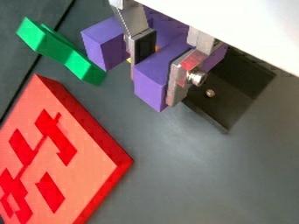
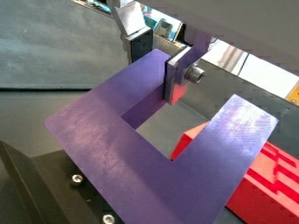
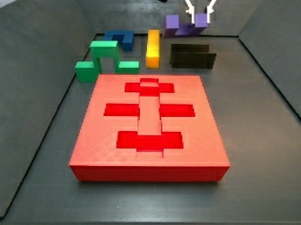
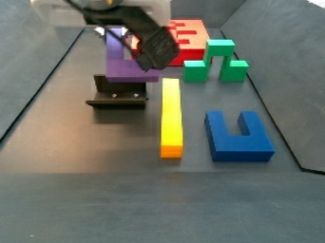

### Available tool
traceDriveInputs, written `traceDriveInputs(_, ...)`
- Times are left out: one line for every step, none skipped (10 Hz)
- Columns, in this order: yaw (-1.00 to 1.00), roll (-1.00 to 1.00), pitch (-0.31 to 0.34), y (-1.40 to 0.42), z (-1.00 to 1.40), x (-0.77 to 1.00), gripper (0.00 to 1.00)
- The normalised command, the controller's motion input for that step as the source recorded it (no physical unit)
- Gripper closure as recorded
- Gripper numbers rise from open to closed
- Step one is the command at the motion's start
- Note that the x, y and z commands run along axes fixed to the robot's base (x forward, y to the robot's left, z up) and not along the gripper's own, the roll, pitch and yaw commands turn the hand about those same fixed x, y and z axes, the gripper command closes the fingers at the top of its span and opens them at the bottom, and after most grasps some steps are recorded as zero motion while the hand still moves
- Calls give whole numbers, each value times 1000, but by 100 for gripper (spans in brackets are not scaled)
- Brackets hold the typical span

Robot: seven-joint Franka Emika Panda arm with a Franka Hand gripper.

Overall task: Pick up the purple object. Move up. Place the purple object on the fixture. Regrasp the purple object. Move to above the board. Insert the purple object.
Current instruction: Place the purple object on the fixture.

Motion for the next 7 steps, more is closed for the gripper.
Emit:
traceDriveInputs(-123,-143,17,0,-43,851,100)
traceDriveInputs(-89,-180,9,3,-109,854,100)
traceDriveInputs(-86,-169,0,0,-209,771,100)
traceDriveInputs(-66,-166,0,0,-260,783,100)
traceDriveInputs(-40,-169,0,0,-366,757,100)
traceDriveInputs(-46,-157,0,0,-354,766,100)
traceDriveInputs(-57,-146,0,0,-309,709,100)
